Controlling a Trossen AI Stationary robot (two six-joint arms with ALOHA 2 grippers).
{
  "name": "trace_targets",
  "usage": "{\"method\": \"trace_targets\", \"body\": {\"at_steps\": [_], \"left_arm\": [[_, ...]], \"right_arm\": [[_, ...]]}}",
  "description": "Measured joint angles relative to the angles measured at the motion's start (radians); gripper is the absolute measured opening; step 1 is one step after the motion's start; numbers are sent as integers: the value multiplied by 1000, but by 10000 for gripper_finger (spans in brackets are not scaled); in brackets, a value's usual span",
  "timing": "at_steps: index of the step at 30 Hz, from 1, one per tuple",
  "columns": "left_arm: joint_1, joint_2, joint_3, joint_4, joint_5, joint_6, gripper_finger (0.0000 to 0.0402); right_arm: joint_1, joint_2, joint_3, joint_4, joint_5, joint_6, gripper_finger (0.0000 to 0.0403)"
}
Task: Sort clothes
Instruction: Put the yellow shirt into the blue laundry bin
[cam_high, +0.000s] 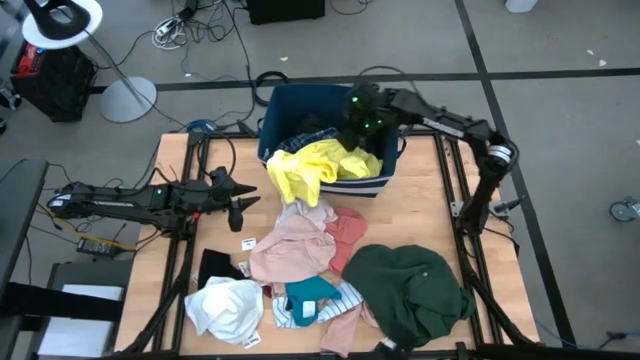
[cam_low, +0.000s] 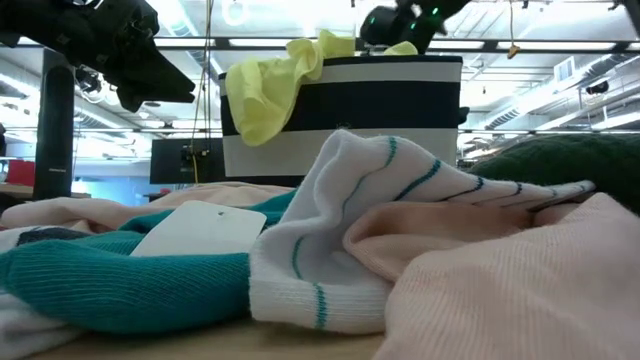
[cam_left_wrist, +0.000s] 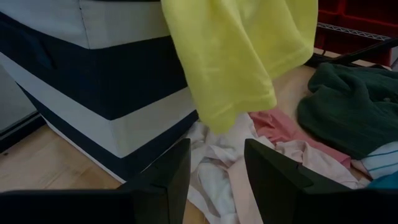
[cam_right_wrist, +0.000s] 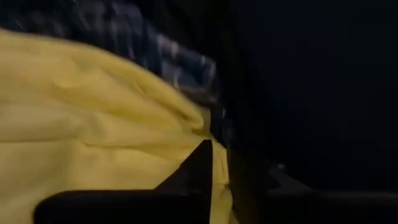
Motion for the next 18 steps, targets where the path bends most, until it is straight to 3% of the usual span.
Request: {"method": "trace_targets", "body": {"at_steps": [4, 10, 14, 18], "left_arm": [[0, 0, 0, 0, 0, 0, 157], [0, 0, 0, 0, -15, 0, 157], [0, 0, 0, 0, -15, 0, 157], [0, 0, 0, 0, -15, 0, 157]], "right_arm": [[3, -78, 0, 30, -28, 19, 92], [62, -129, 1, 138, -197, 60, 143], [119, -125, 1, 222, -302, 59, 159], [164, -88, 2, 256, -321, 58, 161]]}}
